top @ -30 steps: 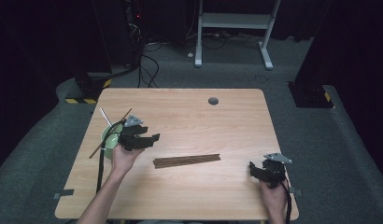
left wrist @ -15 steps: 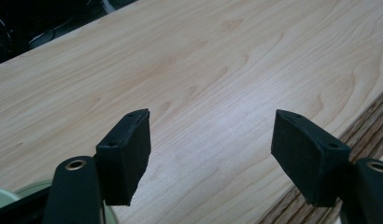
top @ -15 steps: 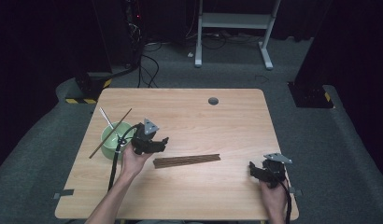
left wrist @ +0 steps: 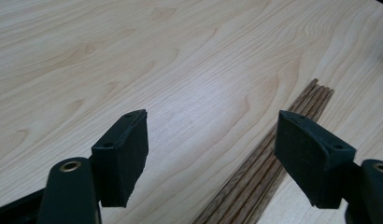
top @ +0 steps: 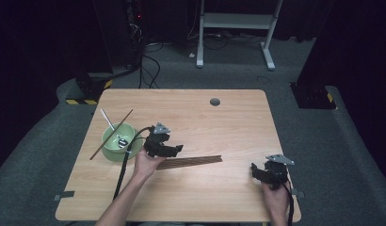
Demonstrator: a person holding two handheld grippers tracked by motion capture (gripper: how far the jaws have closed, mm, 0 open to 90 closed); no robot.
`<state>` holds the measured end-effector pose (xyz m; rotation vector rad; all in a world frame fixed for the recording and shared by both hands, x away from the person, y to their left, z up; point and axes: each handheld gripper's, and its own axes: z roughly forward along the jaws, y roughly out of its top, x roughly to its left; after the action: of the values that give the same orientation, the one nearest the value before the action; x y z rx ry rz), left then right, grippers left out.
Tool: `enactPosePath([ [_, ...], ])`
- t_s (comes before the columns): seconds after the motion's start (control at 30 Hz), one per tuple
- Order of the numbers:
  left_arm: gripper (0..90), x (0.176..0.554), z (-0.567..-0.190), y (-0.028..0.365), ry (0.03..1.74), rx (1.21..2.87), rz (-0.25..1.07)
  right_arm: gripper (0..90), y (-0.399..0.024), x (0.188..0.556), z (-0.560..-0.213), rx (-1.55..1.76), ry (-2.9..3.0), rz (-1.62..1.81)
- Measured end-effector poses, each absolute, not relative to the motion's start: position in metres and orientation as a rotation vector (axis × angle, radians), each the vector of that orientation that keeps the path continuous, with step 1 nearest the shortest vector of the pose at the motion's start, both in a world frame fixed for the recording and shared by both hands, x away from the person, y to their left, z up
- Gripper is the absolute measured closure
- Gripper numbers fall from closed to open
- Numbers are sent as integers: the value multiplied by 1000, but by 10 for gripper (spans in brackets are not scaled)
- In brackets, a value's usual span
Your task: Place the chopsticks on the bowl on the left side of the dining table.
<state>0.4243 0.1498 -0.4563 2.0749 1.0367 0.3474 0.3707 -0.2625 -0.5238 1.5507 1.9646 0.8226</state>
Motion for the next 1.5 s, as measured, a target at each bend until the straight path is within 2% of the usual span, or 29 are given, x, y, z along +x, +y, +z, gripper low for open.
enactPosePath([
  [0.43,267,427,-472,125,1015,2084,278,235,-262,371,-524,1552,1964,822],
  [1.07,406,428,-504,107,1059,2128,259,235,-262,371,-524,1552,1965,823],
  [1.5,487,432,-512,103,1071,2136,242,235,-262,371,-524,1551,1965,822],
])
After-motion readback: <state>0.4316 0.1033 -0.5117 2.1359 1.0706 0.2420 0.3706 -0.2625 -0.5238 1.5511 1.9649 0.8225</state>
